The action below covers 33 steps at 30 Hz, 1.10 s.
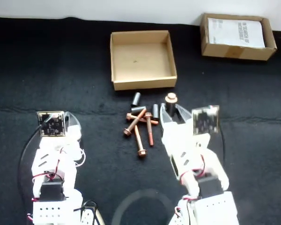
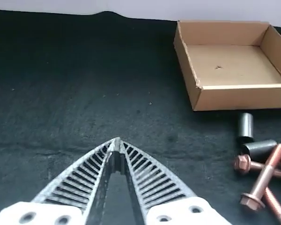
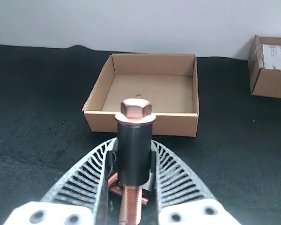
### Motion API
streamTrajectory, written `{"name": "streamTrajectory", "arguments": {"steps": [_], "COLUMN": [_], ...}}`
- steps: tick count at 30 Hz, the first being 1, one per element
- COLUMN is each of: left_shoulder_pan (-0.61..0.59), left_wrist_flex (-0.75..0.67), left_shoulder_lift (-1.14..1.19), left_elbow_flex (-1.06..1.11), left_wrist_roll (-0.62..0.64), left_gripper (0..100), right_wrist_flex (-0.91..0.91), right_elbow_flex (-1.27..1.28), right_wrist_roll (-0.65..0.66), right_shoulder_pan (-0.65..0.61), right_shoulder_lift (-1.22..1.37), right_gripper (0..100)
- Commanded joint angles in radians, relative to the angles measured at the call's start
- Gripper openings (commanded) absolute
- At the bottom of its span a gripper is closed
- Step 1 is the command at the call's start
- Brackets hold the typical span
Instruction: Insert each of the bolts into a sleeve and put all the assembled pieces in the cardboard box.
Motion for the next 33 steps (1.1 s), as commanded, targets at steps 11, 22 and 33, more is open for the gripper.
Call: {"name": "streamTrajectory", "arguments": {"steps": [11, 22, 33], "left_shoulder_pan": [-0.044, -0.042, -0.048], "left_wrist_flex": [0.290, 0.288, 0.262], "left_shoulder_lift": [-0.002, 0.001, 0.002], "left_elbow_flex": [0.021, 0.021, 0.021], "left_wrist_roll": [-0.002, -0.003, -0.003], "left_gripper": [1, 1, 1], "right_wrist_flex": [-0.007, -0.056, -0.056], "right_elbow_flex": [-0.562, -1.093, -1.509], "right_wrist_roll": [0.002, 0.002, 0.002], "right_shoulder_pan": [0.036, 0.179, 0.137], "right_shoulder_lift": [0.753, 1.369, 1.762], "right_gripper": [0.7, 0.7, 0.7]}}
